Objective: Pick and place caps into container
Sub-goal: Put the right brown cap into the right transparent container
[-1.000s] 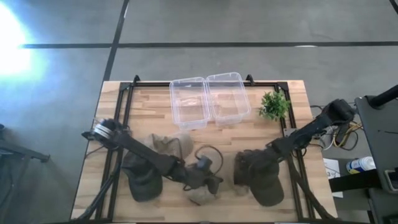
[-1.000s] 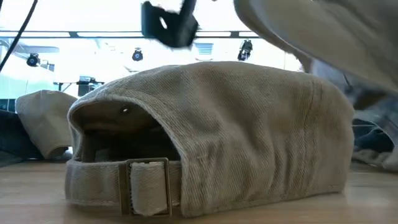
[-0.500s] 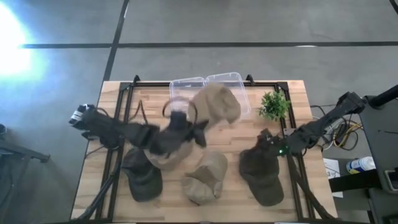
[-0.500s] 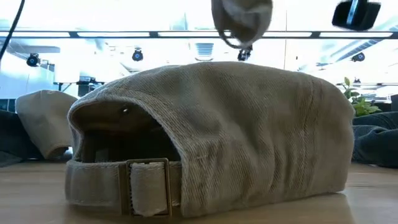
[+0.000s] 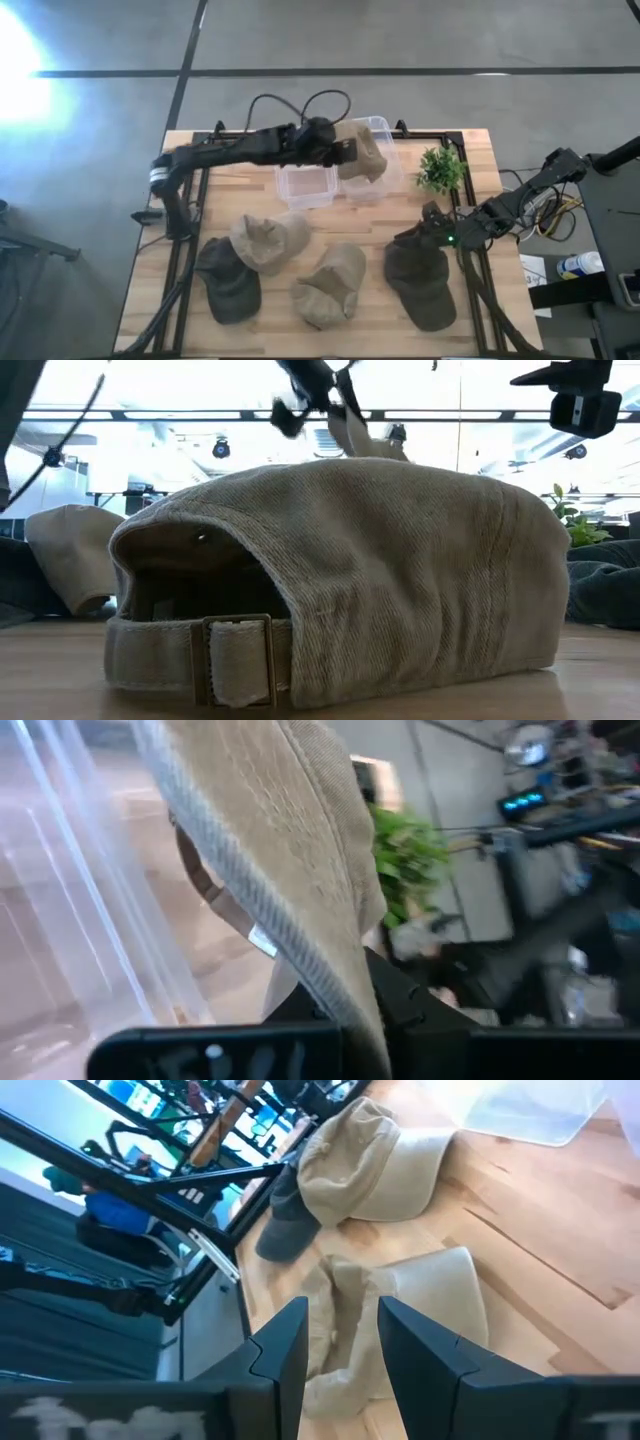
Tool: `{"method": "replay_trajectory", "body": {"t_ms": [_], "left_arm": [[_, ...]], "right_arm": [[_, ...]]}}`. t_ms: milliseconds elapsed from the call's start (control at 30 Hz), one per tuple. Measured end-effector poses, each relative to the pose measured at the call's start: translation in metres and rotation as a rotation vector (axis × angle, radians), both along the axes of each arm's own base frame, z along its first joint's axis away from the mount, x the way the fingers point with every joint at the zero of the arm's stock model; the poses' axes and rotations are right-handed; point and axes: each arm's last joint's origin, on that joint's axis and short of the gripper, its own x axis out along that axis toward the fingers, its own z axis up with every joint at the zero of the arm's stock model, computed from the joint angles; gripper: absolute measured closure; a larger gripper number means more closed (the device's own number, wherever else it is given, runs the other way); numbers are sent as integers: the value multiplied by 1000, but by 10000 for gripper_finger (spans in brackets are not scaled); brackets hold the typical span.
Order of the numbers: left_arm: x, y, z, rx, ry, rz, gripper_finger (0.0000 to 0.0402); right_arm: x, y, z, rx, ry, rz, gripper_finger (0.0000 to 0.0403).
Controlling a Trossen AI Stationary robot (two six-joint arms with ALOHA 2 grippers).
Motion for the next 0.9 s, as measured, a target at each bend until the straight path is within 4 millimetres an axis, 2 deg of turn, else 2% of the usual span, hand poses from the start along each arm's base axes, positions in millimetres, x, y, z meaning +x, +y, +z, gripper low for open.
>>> {"method": "replay_trajectory", "body": {"t_ms": [133,267,500,667,767,900], "left_arm": [[16,29,-26,-39,53,53,390],[32,46,-42,-60,67,63,385],[53,51,-68,2,152,-13,374],[52,50,-82,30,270,-68,328],[44,46,-77,32,330,-84,292],[24,34,-47,91,344,-132,257]], "right_arm": [[2,2,-3,3,14,-5,282],[3,2,-4,11,22,-9,282],[3,2,-4,20,22,-11,282],[3,2,-5,30,26,-15,282],[3,2,-5,30,26,-15,282],[3,2,-6,28,29,-14,282]]}}
